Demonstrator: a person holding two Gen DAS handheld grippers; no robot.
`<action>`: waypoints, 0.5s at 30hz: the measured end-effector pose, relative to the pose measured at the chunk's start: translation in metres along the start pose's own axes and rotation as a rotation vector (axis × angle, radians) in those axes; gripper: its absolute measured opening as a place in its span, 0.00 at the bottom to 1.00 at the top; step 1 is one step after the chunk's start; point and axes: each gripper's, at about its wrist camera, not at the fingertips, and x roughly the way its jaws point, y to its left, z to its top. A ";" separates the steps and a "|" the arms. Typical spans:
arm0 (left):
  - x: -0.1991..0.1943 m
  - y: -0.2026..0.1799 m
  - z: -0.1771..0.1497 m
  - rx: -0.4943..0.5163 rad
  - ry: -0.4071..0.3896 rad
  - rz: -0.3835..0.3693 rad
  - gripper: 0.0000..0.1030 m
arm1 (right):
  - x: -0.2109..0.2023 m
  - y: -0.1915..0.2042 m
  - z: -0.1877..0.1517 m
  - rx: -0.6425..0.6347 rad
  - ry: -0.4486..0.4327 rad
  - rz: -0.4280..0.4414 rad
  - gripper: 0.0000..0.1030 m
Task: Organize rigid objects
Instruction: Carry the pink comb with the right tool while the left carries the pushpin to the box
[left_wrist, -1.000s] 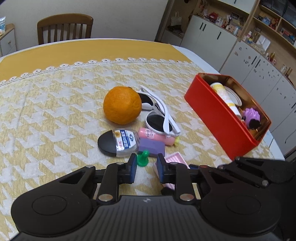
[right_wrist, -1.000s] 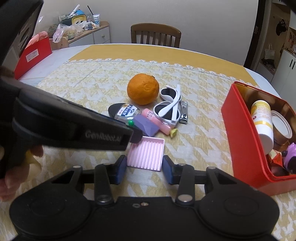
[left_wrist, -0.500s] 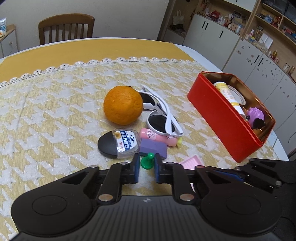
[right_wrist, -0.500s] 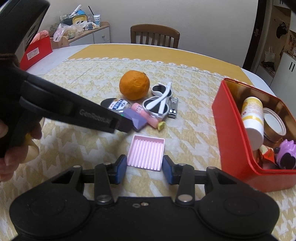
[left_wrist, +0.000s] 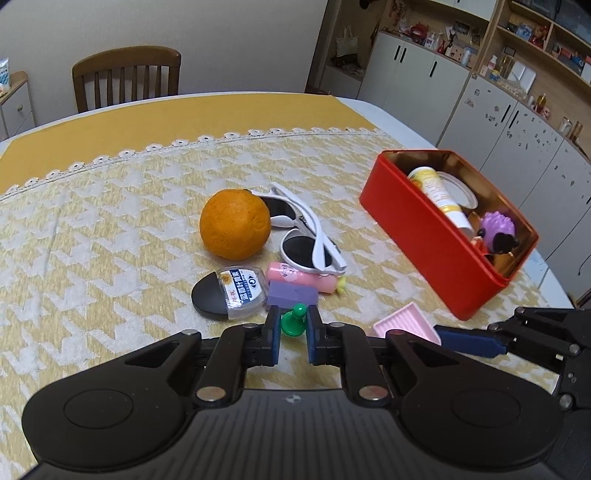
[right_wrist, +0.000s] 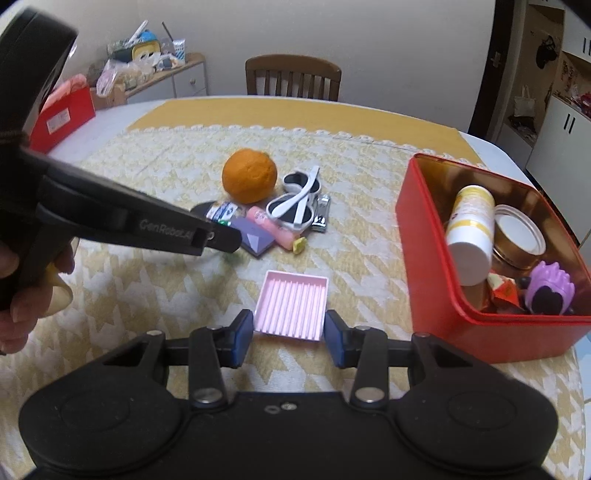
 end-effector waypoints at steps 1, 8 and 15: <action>-0.003 -0.001 0.001 -0.003 0.000 0.001 0.13 | -0.004 -0.001 0.001 0.003 -0.005 0.000 0.40; -0.024 -0.013 0.010 -0.016 -0.013 -0.033 0.13 | -0.033 -0.019 0.011 0.036 -0.036 0.008 0.40; -0.035 -0.028 0.019 -0.005 -0.021 -0.055 0.13 | -0.061 -0.043 0.018 0.065 -0.069 -0.005 0.40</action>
